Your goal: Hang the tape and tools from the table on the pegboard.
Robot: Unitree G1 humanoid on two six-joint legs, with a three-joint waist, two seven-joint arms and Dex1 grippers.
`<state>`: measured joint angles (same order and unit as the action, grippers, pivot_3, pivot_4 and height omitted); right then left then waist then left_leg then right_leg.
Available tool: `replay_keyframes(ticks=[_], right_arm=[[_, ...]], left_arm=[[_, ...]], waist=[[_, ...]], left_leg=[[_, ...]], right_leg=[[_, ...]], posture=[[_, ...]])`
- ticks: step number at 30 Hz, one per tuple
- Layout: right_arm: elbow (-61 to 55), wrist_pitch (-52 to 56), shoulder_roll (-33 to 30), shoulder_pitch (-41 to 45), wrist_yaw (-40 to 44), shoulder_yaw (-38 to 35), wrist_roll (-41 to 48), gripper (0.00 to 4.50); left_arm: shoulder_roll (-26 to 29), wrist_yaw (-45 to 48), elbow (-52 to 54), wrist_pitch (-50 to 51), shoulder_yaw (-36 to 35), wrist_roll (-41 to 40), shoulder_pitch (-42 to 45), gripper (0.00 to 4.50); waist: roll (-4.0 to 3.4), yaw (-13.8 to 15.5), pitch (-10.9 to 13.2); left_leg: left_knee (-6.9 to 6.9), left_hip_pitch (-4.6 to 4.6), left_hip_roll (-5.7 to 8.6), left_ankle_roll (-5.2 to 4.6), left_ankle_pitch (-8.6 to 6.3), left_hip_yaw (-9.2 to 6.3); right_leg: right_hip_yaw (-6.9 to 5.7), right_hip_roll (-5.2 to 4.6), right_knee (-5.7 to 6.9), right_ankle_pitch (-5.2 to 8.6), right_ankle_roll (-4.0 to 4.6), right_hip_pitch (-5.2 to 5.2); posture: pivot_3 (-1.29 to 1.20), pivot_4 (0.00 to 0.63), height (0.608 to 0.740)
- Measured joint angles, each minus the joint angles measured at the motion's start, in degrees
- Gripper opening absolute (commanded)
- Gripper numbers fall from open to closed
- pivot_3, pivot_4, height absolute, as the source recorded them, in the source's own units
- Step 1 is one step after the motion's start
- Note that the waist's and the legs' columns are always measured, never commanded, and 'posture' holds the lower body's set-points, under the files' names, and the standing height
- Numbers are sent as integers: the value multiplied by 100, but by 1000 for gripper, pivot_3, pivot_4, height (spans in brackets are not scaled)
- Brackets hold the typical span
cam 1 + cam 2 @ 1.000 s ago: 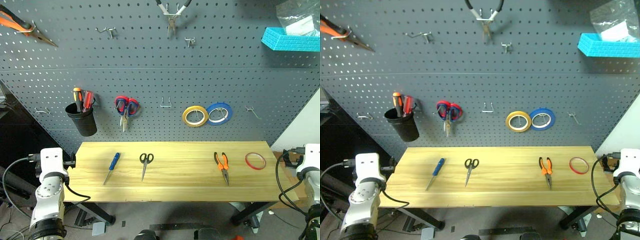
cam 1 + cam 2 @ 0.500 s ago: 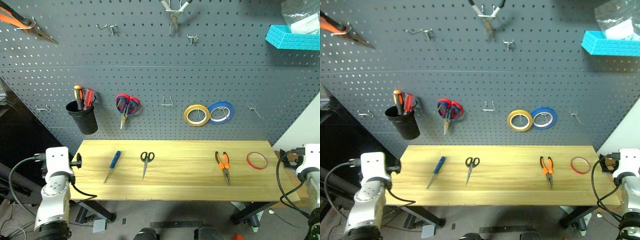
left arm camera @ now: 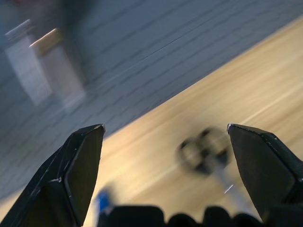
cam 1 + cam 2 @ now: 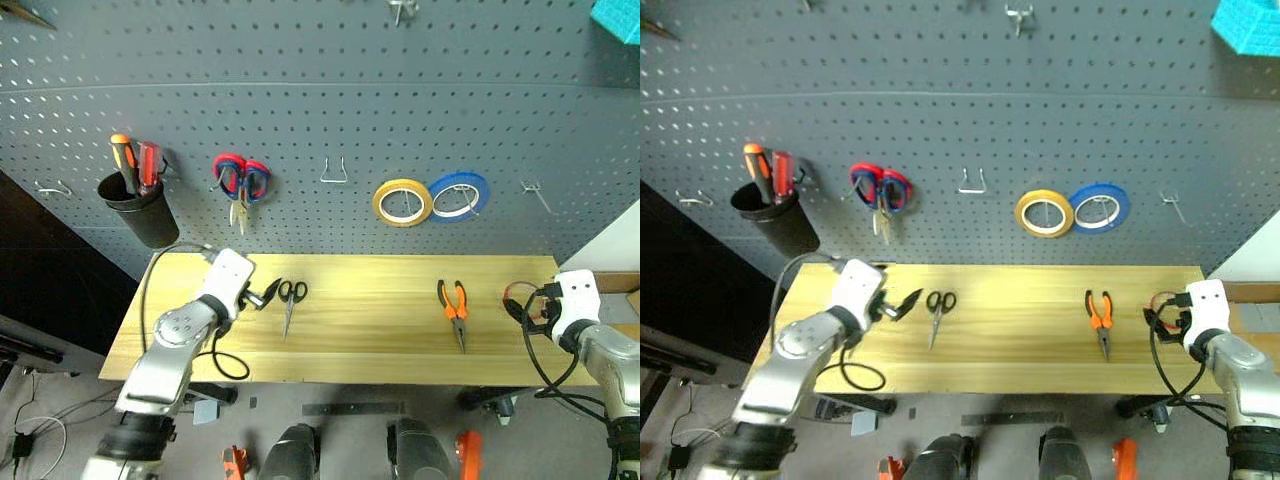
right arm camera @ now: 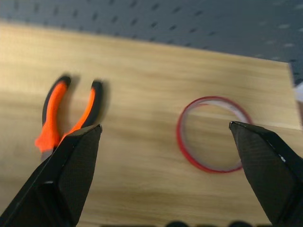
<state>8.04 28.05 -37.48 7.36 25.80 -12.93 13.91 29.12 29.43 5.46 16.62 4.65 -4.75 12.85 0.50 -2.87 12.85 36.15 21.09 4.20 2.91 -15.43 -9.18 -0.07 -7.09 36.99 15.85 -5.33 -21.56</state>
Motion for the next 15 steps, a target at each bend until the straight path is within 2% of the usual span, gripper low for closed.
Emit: replay_keyframes(ticks=[2, 5, 7, 11, 15], right_arm=[[200, -129, -76, 260, 152, 213, -169, 4500], [658, -168, -163, 715, 470, 430, -257, 4500], [991, -132, -185, 1014, 589, 526, -310, 4500], [2123, -205, -256, 1797, 784, 689, -543, 4500], [3411, -433, -285, 2630, 827, 866, -843, 4500]], left_arm=[[-75, 373, 26, 211, 261, -153, 301, 4464], [-188, 1014, 89, 681, 492, -550, 768, 4464], [-190, 1371, 165, 867, 597, -779, 966, 4464], [-177, 1911, 211, 1107, 831, -959, 1418, 4464], [-219, 2168, 237, 1062, 989, -958, 1680, 4464]], waist=[[10, -48, 121], [17, -103, 298], [17, -174, 425], [48, -200, 609], [69, -193, 763]], left_leg=[[3, 8, -1, -7, -4, 6], [49, 92, -6, -5, -3, 2], [81, 118, -8, -1, -4, 4], [106, 186, 1, -1, -3, 11], [121, 195, -3, -1, -3, 22]], right_leg=[[0, -2, 6, 0, 0, -8], [-15, 1, 29, -2, 1, -76], [-23, -2, 37, -2, 1, -81], [-21, -12, 76, -7, -6, -152], [-16, -12, 102, -7, -6, -171]], posture=[[-119, 347, 740], [-115, 375, 740], [-113, 393, 740], [-98, 423, 740], [-83, 431, 740]])
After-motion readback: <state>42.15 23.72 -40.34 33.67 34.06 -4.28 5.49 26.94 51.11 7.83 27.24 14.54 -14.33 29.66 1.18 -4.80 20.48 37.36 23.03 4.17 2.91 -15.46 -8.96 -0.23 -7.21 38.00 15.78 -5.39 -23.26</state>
